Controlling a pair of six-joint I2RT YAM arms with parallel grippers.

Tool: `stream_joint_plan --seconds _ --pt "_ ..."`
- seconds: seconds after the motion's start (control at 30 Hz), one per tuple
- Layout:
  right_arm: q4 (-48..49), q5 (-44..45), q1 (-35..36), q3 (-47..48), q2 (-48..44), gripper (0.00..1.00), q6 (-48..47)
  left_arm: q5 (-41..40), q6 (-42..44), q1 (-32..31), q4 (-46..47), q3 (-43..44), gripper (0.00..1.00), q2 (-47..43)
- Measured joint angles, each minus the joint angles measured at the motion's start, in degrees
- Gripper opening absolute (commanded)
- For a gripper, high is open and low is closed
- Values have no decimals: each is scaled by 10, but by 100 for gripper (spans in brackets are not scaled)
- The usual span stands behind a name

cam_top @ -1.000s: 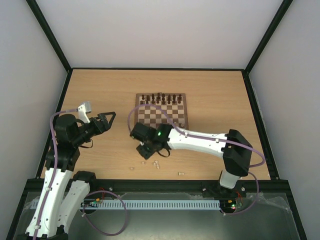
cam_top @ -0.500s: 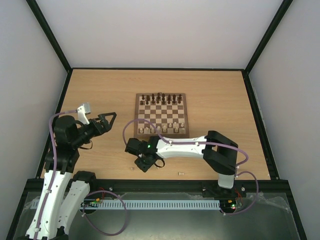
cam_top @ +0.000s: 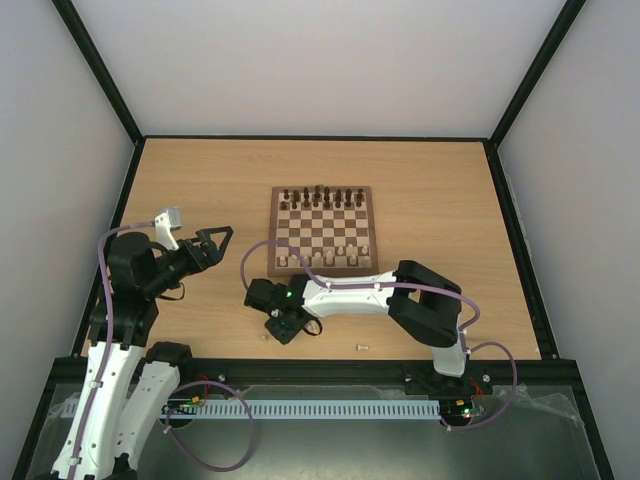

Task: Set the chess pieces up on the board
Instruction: Pick up the chess piece at the center of the board, then place the chess piece on the chessboard.

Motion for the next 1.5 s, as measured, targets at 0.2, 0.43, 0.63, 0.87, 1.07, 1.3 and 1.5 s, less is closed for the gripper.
stream_joint_plan --seconds 0.2,0.43,0.63,0.87,1.07,1.3,1.5 --pt "0 7 0 6 4 18 -2 0 0 0 0 0 99 0" --pt "0 15 0 8 5 6 -2 0 0 0 0 0 99 0" --pt "-4 23 -10 6 -6 5 -2 0 0 0 1 0 99 0" --pt "-20 39 -102 0 -110 5 -11 0 0 0 3 0 99 5" --pt "-53 56 -205 40 -159 6 -30 0 0 0 15 0 99 16" --pt "-83 61 -288 132 -100 6 -58 1 0 0 21 0 99 25" --pt "-103 59 -314 178 -11 6 -74 1 1 0 24 -2 99 28"
